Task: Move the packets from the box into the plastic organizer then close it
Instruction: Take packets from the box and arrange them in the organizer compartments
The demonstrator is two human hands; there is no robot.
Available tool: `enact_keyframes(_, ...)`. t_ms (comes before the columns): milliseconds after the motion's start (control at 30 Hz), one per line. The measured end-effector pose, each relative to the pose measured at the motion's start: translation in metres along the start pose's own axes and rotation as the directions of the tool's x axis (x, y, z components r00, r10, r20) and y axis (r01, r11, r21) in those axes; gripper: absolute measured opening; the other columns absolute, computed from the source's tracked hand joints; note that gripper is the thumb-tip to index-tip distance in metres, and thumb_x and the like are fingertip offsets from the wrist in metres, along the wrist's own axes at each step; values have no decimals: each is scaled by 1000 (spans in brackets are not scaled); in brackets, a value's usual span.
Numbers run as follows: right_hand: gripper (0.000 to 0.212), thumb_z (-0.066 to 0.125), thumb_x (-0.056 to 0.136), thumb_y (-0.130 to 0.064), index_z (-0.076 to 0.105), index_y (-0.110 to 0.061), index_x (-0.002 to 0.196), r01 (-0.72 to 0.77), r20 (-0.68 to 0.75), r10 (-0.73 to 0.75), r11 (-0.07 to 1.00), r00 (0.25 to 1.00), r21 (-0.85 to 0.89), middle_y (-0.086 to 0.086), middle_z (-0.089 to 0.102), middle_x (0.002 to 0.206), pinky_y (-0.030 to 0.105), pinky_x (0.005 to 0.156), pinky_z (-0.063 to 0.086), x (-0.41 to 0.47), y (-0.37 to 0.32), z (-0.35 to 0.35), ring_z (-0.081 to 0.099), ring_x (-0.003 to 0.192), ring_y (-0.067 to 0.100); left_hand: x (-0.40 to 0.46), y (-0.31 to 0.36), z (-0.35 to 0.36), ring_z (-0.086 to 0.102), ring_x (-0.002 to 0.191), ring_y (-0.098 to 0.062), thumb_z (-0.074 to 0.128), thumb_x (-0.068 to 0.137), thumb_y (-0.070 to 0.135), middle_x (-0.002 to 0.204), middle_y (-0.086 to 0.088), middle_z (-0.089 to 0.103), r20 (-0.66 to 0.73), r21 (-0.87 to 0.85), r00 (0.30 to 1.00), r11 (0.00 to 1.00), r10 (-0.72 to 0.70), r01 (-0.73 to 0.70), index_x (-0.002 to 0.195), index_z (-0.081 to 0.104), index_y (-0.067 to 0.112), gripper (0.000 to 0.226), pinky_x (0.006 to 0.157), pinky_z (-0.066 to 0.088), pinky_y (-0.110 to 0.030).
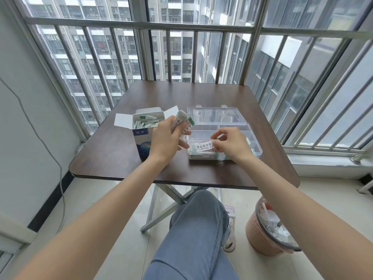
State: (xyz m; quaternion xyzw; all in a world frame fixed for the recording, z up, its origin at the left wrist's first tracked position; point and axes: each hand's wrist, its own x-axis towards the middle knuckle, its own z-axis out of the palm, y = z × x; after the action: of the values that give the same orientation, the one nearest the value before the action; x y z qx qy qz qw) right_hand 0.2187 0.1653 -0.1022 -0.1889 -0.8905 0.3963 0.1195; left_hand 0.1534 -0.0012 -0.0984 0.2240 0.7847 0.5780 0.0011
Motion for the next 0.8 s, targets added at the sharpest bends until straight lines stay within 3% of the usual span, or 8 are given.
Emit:
enact_keyframes(133,11,62,82,-7,70,-9,90,89,-17,-94,975,995,-202,9,64,81,20,67,33,-2,-1,5,55,77,18,1,0,2,67,51,-21,50,97,23,88,-4,71,15,-6,1000,1000,1,-1,100,58,9,17,42,45,-20)
enact_keyframes(300,10,66,83,-16,70,-13,91,152,-12,-169,912,985,-382,10,59,101,31,81,42,-2,0,9,52,102,23,0,2,2,67,51,-20,51,97,23,85,-2,71,45,-40,999,999,-22,24,101,59,9,16,41,45,-18)
enact_keyframes(433,10,67,83,-18,70,-16,92,167,19,-176,894,984,-415,7,59,102,33,82,43,-2,0,9,52,102,22,-1,0,2,68,52,-21,52,96,24,86,-2,72,68,-64,997,997,-32,37,100,60,13,14,42,46,-19)
enact_keyframes(500,11,65,84,-18,70,-16,93,172,-5,-183,930,983,-324,3,63,94,28,76,43,-2,-4,6,55,88,16,-2,-1,2,67,51,-21,53,96,24,85,-2,72,80,-93,996,994,-41,49,100,60,14,13,42,47,-20)
enact_keyframes(567,8,65,86,-19,68,-17,92,139,8,-139,990,990,19,-4,64,81,19,65,42,-4,-12,1,55,68,6,-2,0,1,66,49,-20,54,95,23,84,-5,73,111,-139,992,988,-55,70,101,61,14,13,42,46,-20)
enact_keyframes(633,4,66,86,-18,66,-16,89,55,88,-95,926,992,374,-5,65,74,14,54,41,-7,-21,-3,55,56,2,-3,1,2,62,45,-17,57,94,22,85,-9,73,163,-182,985,979,-63,93,103,62,11,15,41,44,-19)
enact_keyframes(700,4,68,85,-14,66,-12,88,37,110,-99,885,989,465,-3,67,70,14,49,40,-7,-24,-4,56,53,2,-5,3,3,59,43,-14,58,93,23,85,-11,72,220,-203,974,975,-50,95,104,62,9,18,40,42,-18)
enact_keyframes(800,11,70,81,-7,67,-1,90,61,65,-101,891,993,450,3,65,67,14,50,41,-7,-24,-2,55,50,1,-7,8,6,57,43,-12,49,98,23,83,-9,71,274,-205,961,974,-34,93,101,61,11,17,38,40,-18)
